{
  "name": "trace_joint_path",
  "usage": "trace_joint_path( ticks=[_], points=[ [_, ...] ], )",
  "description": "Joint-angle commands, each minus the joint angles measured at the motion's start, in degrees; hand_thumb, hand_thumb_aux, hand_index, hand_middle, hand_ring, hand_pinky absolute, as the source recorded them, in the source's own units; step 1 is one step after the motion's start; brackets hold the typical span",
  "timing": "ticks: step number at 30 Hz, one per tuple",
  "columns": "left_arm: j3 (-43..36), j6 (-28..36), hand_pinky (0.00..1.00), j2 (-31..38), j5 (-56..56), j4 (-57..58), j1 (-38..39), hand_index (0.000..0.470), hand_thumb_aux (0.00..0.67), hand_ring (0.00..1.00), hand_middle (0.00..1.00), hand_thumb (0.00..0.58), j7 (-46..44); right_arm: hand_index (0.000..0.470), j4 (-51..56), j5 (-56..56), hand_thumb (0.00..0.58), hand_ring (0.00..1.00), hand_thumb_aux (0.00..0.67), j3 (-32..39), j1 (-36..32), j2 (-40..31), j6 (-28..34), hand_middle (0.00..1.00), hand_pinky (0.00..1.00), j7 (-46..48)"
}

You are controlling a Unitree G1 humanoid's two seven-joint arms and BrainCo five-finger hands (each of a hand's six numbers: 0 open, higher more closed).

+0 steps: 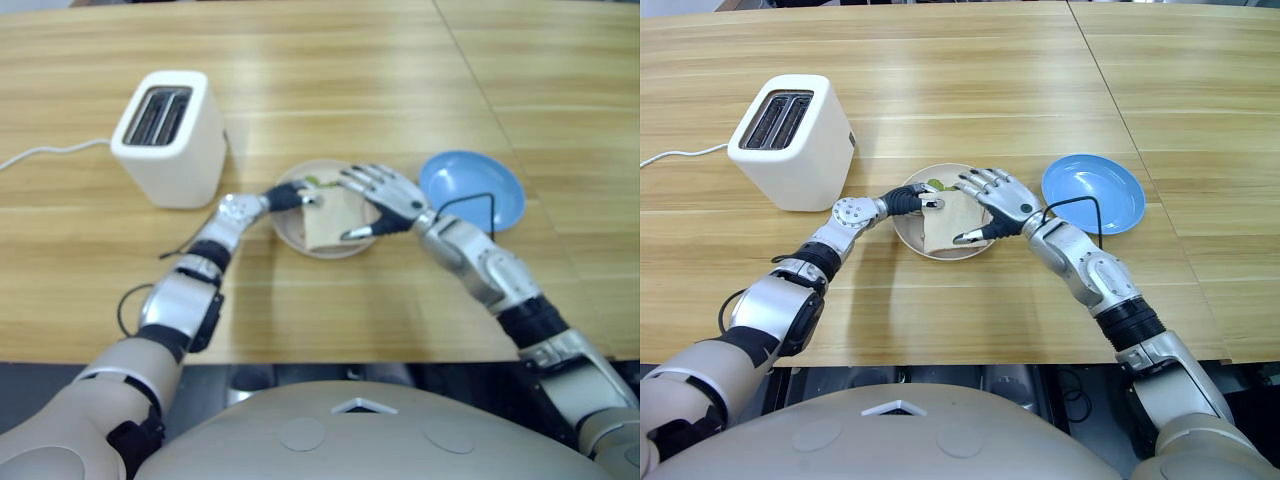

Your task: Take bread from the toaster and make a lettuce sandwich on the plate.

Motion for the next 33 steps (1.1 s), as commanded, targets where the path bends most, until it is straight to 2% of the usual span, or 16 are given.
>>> trace_joint_path(
  ticks=[1, 8, 22, 28, 29, 30, 31, 33],
  points=[
    [-0.55, 1.99, 1.0, 0.57, 2.16, 3.07, 0.25, 0.46, 0.67, 1.0, 1.0, 0.58, 1.73, 0.0, -0.41, -4.51, 0.0, 0.0, 0.0, 4.06, -0.53, 0.32, -0.88, 0.0, 0.0, 1.09],
    [-0.28, 2.33, 1.0, 0.48, 2.74, 3.44, -0.13, 0.46, 0.67, 1.0, 1.0, 0.58, 3.26, 0.0, 2.74, -6.81, 0.0, 0.0, 0.0, 7.63, -0.3, 0.47, -0.39, 0.0, 0.0, 4.14],
    [2.01, 2.12, 1.0, 0.72, 1.48, 2.66, -0.9, 0.46, 0.67, 1.0, 1.0, 0.58, 3.61, 0.0, 3.44, -5.89, 0.0, 0.0, 0.0, 6.62, 0.01, -0.32, 0.38, 0.0, 0.0, 5.36],
    [2.1, 0.99, 1.0, 0.62, 1.53, 1.64, -0.86, 0.46, 0.67, 1.0, 1.0, 0.58, 4.75, 0.0, 10.49, -6.0, 0.0, 0.0, 0.0, 10.04, -0.27, 1.38, 0.37, 0.0, 0.0, 9.14],
    [2.19, 0.53, 1.0, 0.73, 1.54, 0.97, -0.97, 0.314, 0.457, 1.0, 1.0, 0.521, 5.55, 0.0, 12.03, -6.07, 0.0, 0.0, 0.0, 10.67, -0.47, 1.79, 0.47, 0.0, 0.0, 9.76],
    [2.76, -0.01, 0.53, 1.07, 1.22, -0.8, -1.11, 0.092, 0.134, 0.53, 0.53, 0.209, 7.14, 0.0, 13.67, -6.24, 0.0, 0.0, 0.0, 11.48, -0.62, 2.4, 0.63, 0.0, 0.0, 10.55],
    [2.74, -0.65, 0.0, 1.82, 1.95, -3.22, -1.13, 0.0, 0.0, 0.0, 0.0, 0.0, 10.03, 0.0, 14.86, -6.07, 0.0, 0.0, 0.0, 12.12, -0.61, 2.98, 0.8, 0.0, 0.0, 11.45],
    [2.23, -1.19, 0.0, 3.05, 3.73, -7.03, -0.91, 0.0, 0.0, 0.0, 0.0, 0.0, 14.46, 0.0, 15.93, -5.93, 0.0, 0.0, 0.0, 12.81, -0.55, 3.62, 1.13, 0.0, 0.0, 12.46]
  ],
)
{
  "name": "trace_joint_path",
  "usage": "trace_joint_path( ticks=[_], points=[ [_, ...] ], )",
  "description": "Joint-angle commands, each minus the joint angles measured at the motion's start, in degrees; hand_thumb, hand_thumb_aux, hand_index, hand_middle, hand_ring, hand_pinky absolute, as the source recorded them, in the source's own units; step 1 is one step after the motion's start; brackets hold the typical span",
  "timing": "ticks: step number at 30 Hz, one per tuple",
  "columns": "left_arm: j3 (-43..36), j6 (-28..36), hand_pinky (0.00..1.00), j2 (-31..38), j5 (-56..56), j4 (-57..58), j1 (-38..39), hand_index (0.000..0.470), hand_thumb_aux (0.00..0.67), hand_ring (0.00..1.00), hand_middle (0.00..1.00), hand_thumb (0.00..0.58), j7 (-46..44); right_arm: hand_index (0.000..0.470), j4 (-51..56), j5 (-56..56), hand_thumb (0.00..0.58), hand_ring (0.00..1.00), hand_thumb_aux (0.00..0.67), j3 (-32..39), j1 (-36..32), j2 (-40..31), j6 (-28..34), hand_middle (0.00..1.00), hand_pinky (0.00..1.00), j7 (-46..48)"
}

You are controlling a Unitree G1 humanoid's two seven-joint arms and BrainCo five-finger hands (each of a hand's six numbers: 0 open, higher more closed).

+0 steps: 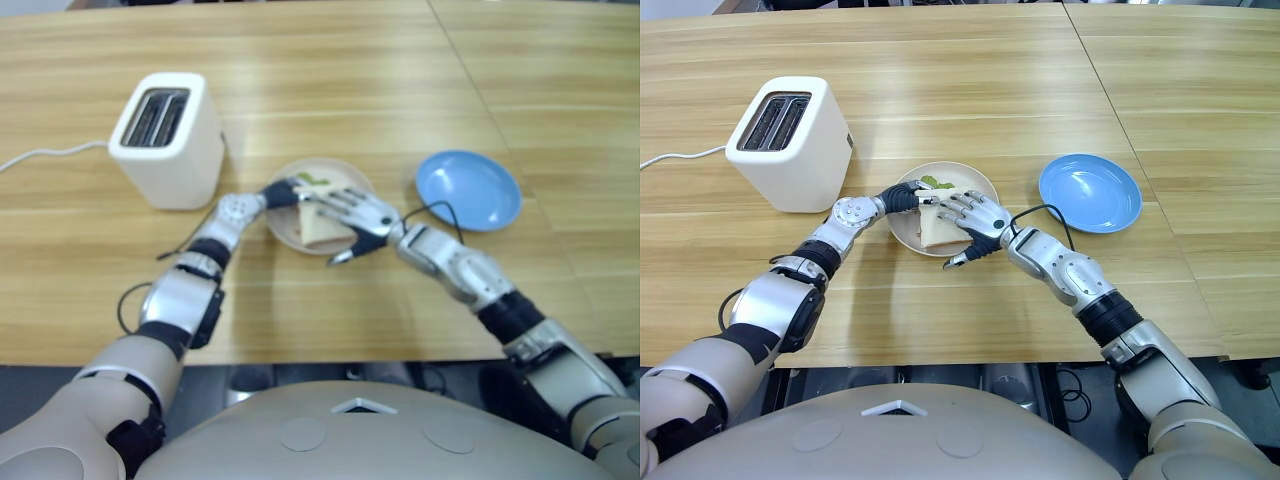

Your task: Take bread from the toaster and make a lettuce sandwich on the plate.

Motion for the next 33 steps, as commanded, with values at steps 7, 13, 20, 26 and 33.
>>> trace_joint_path(
  ticks=[7, 13, 20, 26, 33],
  points=[
    [2.52, 6.61, 0.0, 8.91, 10.05, -45.22, 9.83, 0.0, 0.0, 0.0, 0.0, 0.0, 15.11, 0.0, 10.51, -0.72, 0.0, 0.0, 0.0, 6.3, 3.7, 0.28, 1.27, 0.0, 0.0, 9.22],
    [4.68, 17.03, 0.0, 11.55, 13.81, -67.66, 16.75, 0.0, 0.0, 0.0, 0.0, 0.0, 13.54, 0.0, 10.65, 0.29, 0.0, 0.0, 0.0, 5.82, 3.48, 0.36, 0.81, 0.0, 0.0, 8.19],
    [5.65, 18.54, 0.0, 9.43, 3.14, -66.21, 20.04, 0.0, 0.0, 0.0, 0.0, 0.0, 7.47, 0.0, -0.71, 8.1, 0.0, 0.0, 0.0, -2.34, 3.2, 1.73, -4.73, 0.0, 0.0, -6.51],
    [7.57, 16.67, 0.0, 7.63, -4.48, -64.53, 22.91, 0.0, 0.0, 0.0, 0.0, 0.0, 5.88, 0.0, -17.58, 19.67, 0.0, 0.0, 0.0, -16.93, 6.21, 2.18, -9.21, 0.0, 0.0, -17.93],
    [6.09, 14.74, 0.75, 8.42, -8.14, -67.99, 25.22, 0.263, 0.384, 0.75, 0.75, 0.474, 1.88, 0.0, -26.28, 28.77, 0.0, 0.0, 0.0, -27.41, 12.45, 0.74, -6.17, 0.0, 0.0, -12.63]
  ],
)
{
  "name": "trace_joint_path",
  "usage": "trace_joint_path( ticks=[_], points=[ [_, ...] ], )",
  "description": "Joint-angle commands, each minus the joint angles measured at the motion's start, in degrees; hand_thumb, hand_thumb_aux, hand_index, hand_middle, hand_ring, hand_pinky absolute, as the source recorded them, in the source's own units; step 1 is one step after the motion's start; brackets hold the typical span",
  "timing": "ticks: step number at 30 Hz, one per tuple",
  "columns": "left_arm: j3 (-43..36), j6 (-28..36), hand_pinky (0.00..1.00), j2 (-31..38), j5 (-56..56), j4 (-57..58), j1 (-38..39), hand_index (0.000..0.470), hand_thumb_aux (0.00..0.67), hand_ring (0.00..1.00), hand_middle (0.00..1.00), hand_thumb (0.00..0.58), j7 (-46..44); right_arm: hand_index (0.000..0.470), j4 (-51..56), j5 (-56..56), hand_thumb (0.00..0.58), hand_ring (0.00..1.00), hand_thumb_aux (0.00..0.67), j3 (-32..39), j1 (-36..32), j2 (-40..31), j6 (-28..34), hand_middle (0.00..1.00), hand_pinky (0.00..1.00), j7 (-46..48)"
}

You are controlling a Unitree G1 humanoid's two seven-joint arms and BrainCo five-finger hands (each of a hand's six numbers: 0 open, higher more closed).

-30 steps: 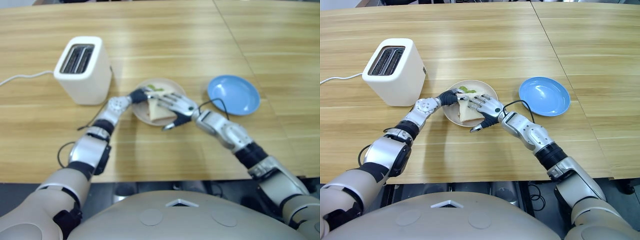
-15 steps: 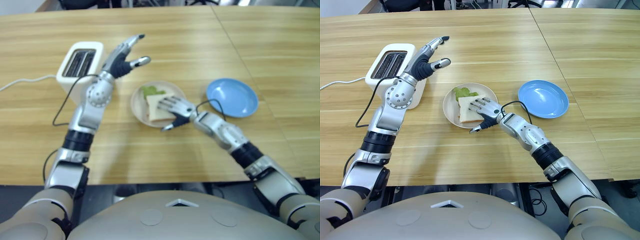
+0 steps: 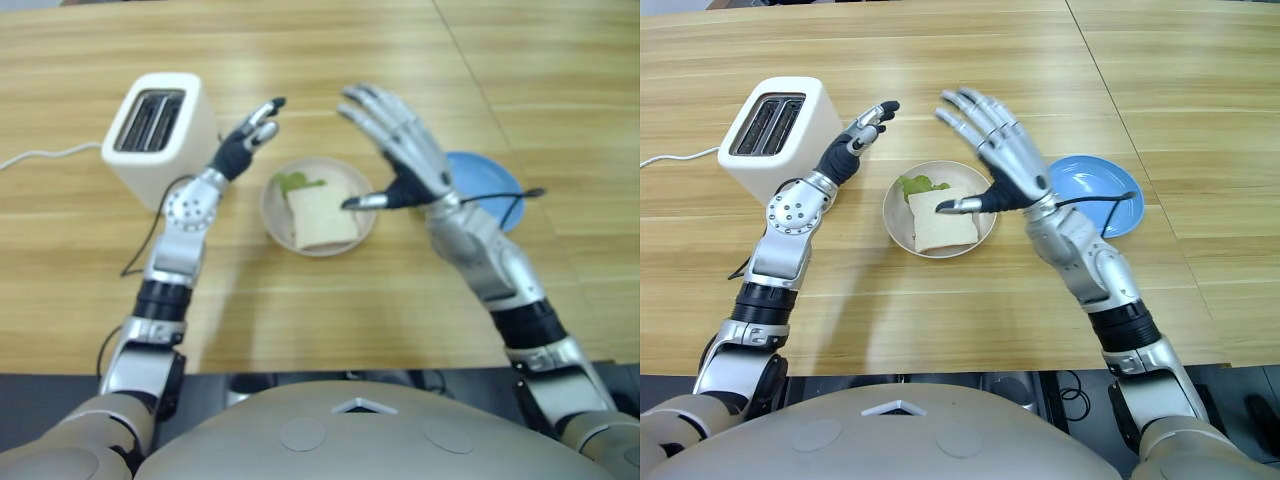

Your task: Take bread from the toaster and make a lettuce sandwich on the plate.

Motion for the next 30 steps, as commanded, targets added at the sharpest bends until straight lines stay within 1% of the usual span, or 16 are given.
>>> trace_joint_path(
  ticks=[1, 2, 3, 4, 5, 6, 8, 10, 13, 18, 20, 23, 27, 30],
  points=[
    [-2.06, -1.4, 0.75, 2.65, -1.08, -4.25, 3.05, 0.263, 0.384, 0.75, 0.75, 0.474, -5.3, 0.0, -2.14, 3.66, 0.0, 0.0, 0.0, -2.42, 3.62, -1.89, 2.69, 0.0, 0.0, 6.46],
    [-2.62, -1.17, 1.0, 4.63, -0.69, -6.12, 4.56, 0.46, 0.67, 1.0, 1.0, 0.58, -7.48, 0.0, -2.45, 4.89, 0.0, 0.0, 0.0, -2.24, 4.96, -2.91, 3.35, 0.0, 0.0, 9.38],
    [-3.26, -0.89, 1.0, 7.08, 0.35, -8.03, 6.27, 0.46, 0.67, 1.0, 1.0, 0.58, -9.57, 0.0, -2.59, 6.55, 0.0, 0.0, 0.0, -1.79, 6.41, -4.02, 4.3, 0.0, 0.0, 12.85],
    [-3.84, -0.79, 1.0, 10.17, 1.55, -10.3, 8.59, 0.46, 0.67, 1.0, 1.0, 0.58, -11.94, 0.135, -2.64, 7.98, 0.291, 0.0, 0.197, -1.39, 8.09, -5.31, 5.22, 0.0, 0.0, 16.18],
    [-4.35, -0.36, 1.0, 13.31, 1.72, -12.7, 11.23, 0.46, 0.67, 1.0, 1.0, 0.58, -14.69, 0.135, -2.78, 10.04, 0.291, 0.0, 0.197, -0.89, 9.9, -6.7, 6.22, 0.0, 0.0, 19.89],
    [-5.04, -0.26, 1.0, 16.98, 2.04, -15.26, 14.49, 0.46, 0.67, 1.0, 1.0, 0.58, -17.66, 0.46, -3.03, 11.74, 0.58, 1.0, 0.67, -0.06, 12.0, -8.44, 7.09, 1.0, 1.0, 23.87],
    [-7.01, 1.33, 1.0, 22.88, 3.04, -19.31, 20.51, 0.46, 0.67, 1.0, 1.0, 0.58, -22.65, 0.46, -4.13, 15.07, 0.58, 1.0, 0.67, 1.64, 16.28, -11.93, 8.03, 1.0, 1.0, 31.25],
    [-9.09, 2.81, 1.0, 26.17, 4.83, -21.03, 23.75, 0.46, 0.67, 1.0, 1.0, 0.58, -25.59, 0.46, -6.13, 17.51, 0.58, 1.0, 0.67, 2.5, 20.01, -14.26, 8.97, 1.0, 1.0, 36.19],
    [-9.77, 4.89, 1.0, 26.68, 4.92, -20.25, 23.78, 0.46, 0.67, 1.0, 1.0, 0.58, -26.58, 0.46, -9.71, 20.85, 0.58, 1.0, 0.67, 2.57, 23.59, -15.63, 11.08, 1.0, 1.0, 41.04],
    [-8.61, 6.55, 1.0, 27.59, 6.53, -16.96, 23.54, 0.46, 0.67, 1.0, 1.0, 0.58, -26.01, 0.46, -13.43, 22.44, 0.58, 1.0, 0.67, 3.3, 24.81, -15.76, 13.51, 1.0, 1.0, 45.47],
    [-9.69, 6.75, 1.0, 26.94, 7.26, -15.23, 22.79, 0.46, 0.67, 1.0, 1.0, 0.58, -25.97, 0.46, -11.51, 20.56, 0.58, 1.0, 0.67, 5.43, 23.21, -14.51, 13.77, 1.0, 1.0, 46.16],
    [-12.35, 6.94, 1.0, 23.33, 8.92, -10.72, 19.44, 0.46, 0.67, 1.0, 1.0, 0.58, -24.82, 0.46, -4.36, 14.91, 0.58, 1.0, 0.67, 9.51, 18.73, -11.63, 13.46, 1.0, 1.0, 45.15],
    [-18.47, 7.94, 1.0, 15.75, 13.96, 3.89, 10.3, 0.46, 0.67, 1.0, 1.0, 0.58, -22.76, 0.46, 10.03, 0.98, 0.58, 1.0, 0.67, 16.05, 9.29, -8.54, 12.98, 1.0, 1.0, 39.44],
    [-20.86, 7.28, 1.0, 11.59, 15.3, 12.3, 4.93, 0.46, 0.67, 1.0, 1.0, 0.58, -22.14, 0.46, 20.6, -4.51, 0.58, 1.0, 0.67, 19.69, 1.54, -5.98, 11.85, 1.0, 1.0, 35.92]
  ],
)
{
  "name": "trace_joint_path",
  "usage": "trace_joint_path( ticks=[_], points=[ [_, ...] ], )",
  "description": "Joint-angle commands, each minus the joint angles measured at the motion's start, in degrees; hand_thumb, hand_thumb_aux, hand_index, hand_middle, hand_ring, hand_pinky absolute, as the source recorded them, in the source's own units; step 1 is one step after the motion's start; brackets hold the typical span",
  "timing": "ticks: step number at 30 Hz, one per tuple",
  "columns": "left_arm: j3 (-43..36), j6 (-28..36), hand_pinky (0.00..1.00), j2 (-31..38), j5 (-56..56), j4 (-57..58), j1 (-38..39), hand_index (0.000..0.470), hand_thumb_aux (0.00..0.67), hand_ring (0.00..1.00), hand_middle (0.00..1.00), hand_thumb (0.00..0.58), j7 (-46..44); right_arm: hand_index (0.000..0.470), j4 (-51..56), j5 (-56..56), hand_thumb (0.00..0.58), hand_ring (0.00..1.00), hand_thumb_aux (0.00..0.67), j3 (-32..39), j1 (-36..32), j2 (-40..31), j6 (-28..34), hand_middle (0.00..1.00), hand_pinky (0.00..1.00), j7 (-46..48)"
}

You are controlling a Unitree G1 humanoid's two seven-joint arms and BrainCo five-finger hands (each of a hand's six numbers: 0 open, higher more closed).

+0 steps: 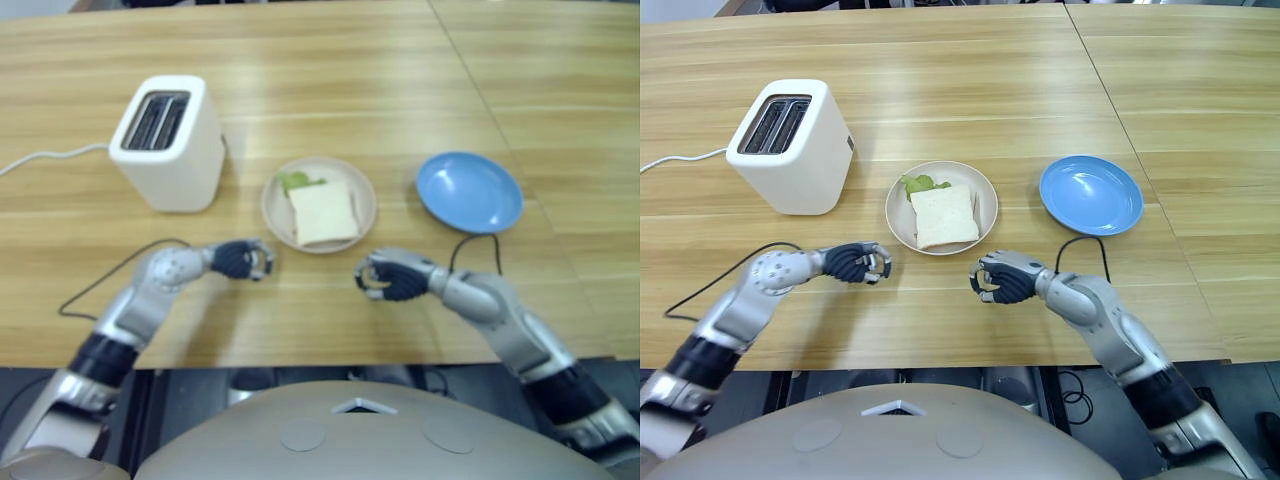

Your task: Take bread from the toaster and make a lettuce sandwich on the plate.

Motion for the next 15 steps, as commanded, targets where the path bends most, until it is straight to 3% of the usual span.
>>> trace_joint_path(
  ticks=[1, 6, 12, 13, 14, 15],
  points=[
    [-3.61, -0.02, 1.0, -3.98, 2.83, 11.12, -5.48, 0.46, 0.67, 1.0, 1.0, 0.58, 0.84, 0.46, 14.09, -7.98, 0.58, 1.0, 0.67, 4.89, -8.87, 2.91, -1.46, 1.0, 1.0, -4.71],
    [-4.67, -2.12, 1.0, -6.63, 5.45, 22.48, -12.58, 0.46, 0.67, 1.0, 1.0, 0.58, 4.64, 0.46, 29.91, -16.92, 0.58, 1.0, 0.67, 9.83, -20.69, 5.88, -0.72, 1.0, 1.0, -13.85],
    [-2.69, -6.49, 1.0, -10.9, 8.27, 38.92, -23.85, 0.46, 0.67, 1.0, 1.0, 0.58, 20.57, 0.46, 42.89, -19.6, 0.58, 1.0, 0.67, 11.27, -32.02, 9.29, -2.15, 1.0, 1.0, -25.39],
    [-1.96, -7.22, 1.0, -11.42, 8.08, 40.75, -25.35, 0.343, 0.499, 1.0, 1.0, 0.542, 22.93, 0.46, 44.62, -20.39, 0.58, 1.0, 0.67, 11.62, -33.42, 9.66, -2.23, 1.0, 1.0, -27.6],
    [-1.22, -7.42, 1.0, -11.86, 8.05, 42.8, -27.0, 0.112, 0.163, 1.0, 1.0, 0.248, 25.94, 0.46, 46.17, -21.21, 0.58, 0.71, 0.67, 12.0, -34.84, 9.95, -2.52, 0.71, 0.71, -30.17],
    [-0.59, -7.7, 0.89, -12.13, 7.96, 44.51, -28.32, 0.0, 0.0, 0.89, 0.89, 0.0, 28.34, 0.328, 47.37, -21.85, 0.532, 0.14, 0.478, 12.34, -35.96, 10.09, -2.69, 0.14, 0.14, -32.72]
  ],
)
